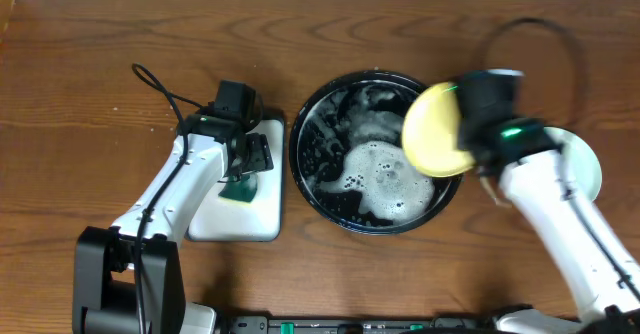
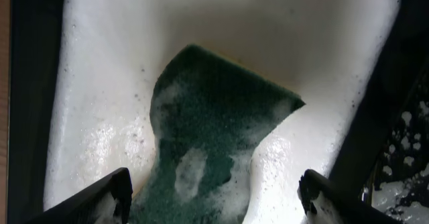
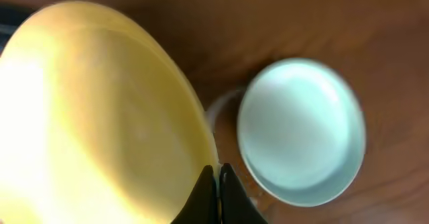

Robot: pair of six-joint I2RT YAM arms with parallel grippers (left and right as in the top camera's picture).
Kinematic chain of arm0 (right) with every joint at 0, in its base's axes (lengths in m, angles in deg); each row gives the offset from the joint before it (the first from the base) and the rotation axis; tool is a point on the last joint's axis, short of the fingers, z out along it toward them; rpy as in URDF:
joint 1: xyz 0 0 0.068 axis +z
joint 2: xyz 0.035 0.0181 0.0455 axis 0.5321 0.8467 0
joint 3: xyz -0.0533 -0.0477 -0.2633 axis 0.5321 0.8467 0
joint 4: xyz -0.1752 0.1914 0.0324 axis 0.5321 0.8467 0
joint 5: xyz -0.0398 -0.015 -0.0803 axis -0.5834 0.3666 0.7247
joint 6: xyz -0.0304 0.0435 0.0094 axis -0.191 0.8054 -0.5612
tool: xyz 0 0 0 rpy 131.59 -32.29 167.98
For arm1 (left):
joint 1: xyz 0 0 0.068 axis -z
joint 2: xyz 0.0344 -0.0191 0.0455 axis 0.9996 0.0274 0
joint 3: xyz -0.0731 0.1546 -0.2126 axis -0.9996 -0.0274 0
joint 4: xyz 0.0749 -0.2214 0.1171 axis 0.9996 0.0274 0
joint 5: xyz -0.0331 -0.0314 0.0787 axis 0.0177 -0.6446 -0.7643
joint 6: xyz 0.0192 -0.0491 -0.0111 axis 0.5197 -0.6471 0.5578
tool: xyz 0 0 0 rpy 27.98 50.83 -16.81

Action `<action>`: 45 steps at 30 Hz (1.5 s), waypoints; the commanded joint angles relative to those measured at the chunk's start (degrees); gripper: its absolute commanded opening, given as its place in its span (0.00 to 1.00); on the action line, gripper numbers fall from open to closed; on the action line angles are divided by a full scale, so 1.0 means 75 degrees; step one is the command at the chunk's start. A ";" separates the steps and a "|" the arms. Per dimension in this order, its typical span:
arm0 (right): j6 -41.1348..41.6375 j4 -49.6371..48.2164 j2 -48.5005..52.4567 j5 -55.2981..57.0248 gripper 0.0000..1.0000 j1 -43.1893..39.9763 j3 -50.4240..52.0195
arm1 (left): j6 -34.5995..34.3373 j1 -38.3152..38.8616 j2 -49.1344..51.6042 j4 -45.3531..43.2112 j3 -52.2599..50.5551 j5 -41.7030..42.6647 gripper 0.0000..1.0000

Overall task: Clean dirty plates on tray and stack at the side
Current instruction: 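Carry the yellow plate right and place it on the green stack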

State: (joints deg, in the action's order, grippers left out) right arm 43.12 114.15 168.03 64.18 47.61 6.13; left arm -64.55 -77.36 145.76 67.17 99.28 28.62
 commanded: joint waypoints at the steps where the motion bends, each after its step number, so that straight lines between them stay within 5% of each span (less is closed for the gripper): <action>1: 0.0015 0.0015 -0.0189 -0.3416 0.01 -0.1836 -0.0117 | 0.0073 -0.0023 -0.0052 0.0017 0.0041 -0.0067 0.81; 10: -0.0647 0.0230 0.0090 -0.4718 0.01 -0.5732 -0.0093 | 0.0070 -0.0023 -0.0052 0.0017 0.0041 -0.0067 0.81; 19: -0.0650 0.0163 0.1259 -0.4666 0.01 -0.7431 -0.0090 | 0.0073 -0.0023 -0.0052 0.0017 0.0041 -0.0067 0.81; 22: -0.0650 0.0207 0.1472 -0.4639 0.04 -0.7478 -0.0090 | 0.0073 -0.0023 -0.0052 0.0017 0.0041 -0.0067 0.81; 25: -0.0664 0.0201 0.1393 -0.4852 0.30 -0.7478 -0.0096 | 0.0073 -0.0023 -0.0052 0.0017 0.0041 -0.0067 0.81; 32: -0.1658 0.0300 0.0245 -0.7347 0.47 -0.7268 -0.0096 | 0.0070 -0.0023 -0.0052 0.0017 0.0041 -0.0067 0.81; 38: -0.2425 0.1084 -0.1399 -0.8142 0.52 -0.6359 -0.0096 | 0.0070 -0.0023 -0.0052 0.0017 0.0041 -0.0067 0.81; 45: -0.3378 0.1990 -0.3112 -0.8236 0.53 -0.3943 -0.0093 | 0.0070 -0.0023 -0.0052 0.0017 0.0041 -0.0067 0.81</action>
State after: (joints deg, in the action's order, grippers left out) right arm 22.77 128.20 148.41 4.82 11.72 5.95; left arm -64.55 -77.36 145.76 67.12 99.30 28.60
